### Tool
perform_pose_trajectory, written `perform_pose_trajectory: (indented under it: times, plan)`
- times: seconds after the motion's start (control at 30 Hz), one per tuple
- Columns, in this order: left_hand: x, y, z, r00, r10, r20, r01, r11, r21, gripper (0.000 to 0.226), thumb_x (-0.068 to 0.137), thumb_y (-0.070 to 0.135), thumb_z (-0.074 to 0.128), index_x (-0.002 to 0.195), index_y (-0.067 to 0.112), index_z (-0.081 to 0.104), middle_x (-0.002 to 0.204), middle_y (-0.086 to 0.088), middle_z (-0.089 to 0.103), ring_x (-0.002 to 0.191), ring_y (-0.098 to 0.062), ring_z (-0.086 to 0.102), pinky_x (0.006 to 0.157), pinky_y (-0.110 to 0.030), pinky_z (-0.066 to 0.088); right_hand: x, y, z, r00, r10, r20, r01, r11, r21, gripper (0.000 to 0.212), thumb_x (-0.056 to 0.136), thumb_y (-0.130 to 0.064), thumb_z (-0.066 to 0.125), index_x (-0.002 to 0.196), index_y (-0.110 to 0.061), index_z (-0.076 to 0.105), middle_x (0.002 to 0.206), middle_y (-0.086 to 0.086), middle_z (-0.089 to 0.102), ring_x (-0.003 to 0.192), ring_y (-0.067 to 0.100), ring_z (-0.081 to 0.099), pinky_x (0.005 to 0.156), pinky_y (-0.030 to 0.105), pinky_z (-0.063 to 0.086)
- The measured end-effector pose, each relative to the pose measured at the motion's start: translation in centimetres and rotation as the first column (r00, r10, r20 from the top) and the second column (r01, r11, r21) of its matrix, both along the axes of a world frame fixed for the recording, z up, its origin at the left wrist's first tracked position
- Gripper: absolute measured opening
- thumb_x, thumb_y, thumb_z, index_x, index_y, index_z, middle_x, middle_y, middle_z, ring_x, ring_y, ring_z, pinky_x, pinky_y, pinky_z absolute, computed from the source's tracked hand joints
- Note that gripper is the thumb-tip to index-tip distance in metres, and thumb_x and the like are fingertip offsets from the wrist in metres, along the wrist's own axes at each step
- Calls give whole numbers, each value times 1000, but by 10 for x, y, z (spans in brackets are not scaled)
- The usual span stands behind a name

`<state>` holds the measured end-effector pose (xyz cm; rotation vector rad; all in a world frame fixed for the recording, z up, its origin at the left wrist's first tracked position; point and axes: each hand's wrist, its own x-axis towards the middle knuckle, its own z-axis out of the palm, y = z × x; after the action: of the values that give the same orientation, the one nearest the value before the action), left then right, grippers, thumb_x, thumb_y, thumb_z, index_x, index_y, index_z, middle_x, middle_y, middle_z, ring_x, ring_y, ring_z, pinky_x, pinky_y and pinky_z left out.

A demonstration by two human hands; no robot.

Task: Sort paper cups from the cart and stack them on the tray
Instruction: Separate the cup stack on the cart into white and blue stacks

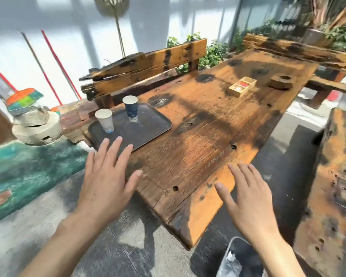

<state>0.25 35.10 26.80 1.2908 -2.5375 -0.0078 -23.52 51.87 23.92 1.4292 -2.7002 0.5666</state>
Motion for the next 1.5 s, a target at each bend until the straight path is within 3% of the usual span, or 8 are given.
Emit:
perform_pose_trajectory:
  times: [0.3,0.43,0.63,0.77,0.83,1.03,1.33,1.5]
  plan:
    - [138,19,26,900,435,-45,-437,898,-54,63,85,47,44,138,14,47,154,-15,33,144,-36,23,115,-56,17,100,-99,38,905,424,-39,-424,906,-1,76,86,-68,19,149,-26,25,160,0,21,149,22,7,118,45,12]
    - [213,47,38,784,618,-57,-621,781,-69,65,86,51,35,142,18,40,159,-12,24,147,-31,13,118,-51,10,172,-130,52,803,594,-47,-596,803,-14,79,86,-72,16,150,-27,20,162,-1,14,149,20,3,117,44,8]
    - [323,109,53,582,811,-49,-810,575,-115,65,86,49,41,142,16,42,157,-13,27,146,-35,18,116,-56,17,294,-148,66,632,773,-58,-775,631,-31,85,77,-79,-1,151,-36,3,163,-9,0,147,14,-10,117,42,-2]
    - [399,165,62,438,897,-53,-893,428,-141,65,87,51,37,142,17,40,157,-14,29,145,-36,19,115,-58,18,393,-133,81,476,870,-126,-878,478,-12,83,82,-73,13,149,-27,25,159,5,25,147,28,17,113,52,19]
    - [432,193,66,367,929,-50,-922,356,-151,66,87,52,33,143,17,39,157,-13,28,146,-36,18,115,-58,16,437,-120,86,412,902,-130,-910,413,-20,81,82,-70,18,149,-26,28,158,6,27,146,29,19,113,53,18]
    - [527,290,71,133,987,-87,-976,115,-184,65,89,54,25,141,17,39,157,-12,27,146,-34,12,116,-58,13,571,-72,95,174,974,-146,-984,167,-60,82,79,-79,1,150,-38,-4,157,-13,-16,146,13,-18,117,44,-6]
    - [595,450,64,-326,939,-106,-929,-339,-148,66,86,51,31,138,13,46,152,-18,36,143,-40,25,113,-59,21,743,31,106,-251,954,-161,-965,-260,-39,82,79,-73,5,151,-34,1,163,-4,-7,147,16,-14,117,47,-1]
    - [607,508,65,-531,836,-141,-829,-547,-119,67,85,49,34,137,10,49,149,-21,40,140,-42,30,112,-58,25,813,77,102,-449,879,-158,-886,-461,-51,84,81,-74,13,152,-28,17,163,1,10,149,22,3,116,50,9]
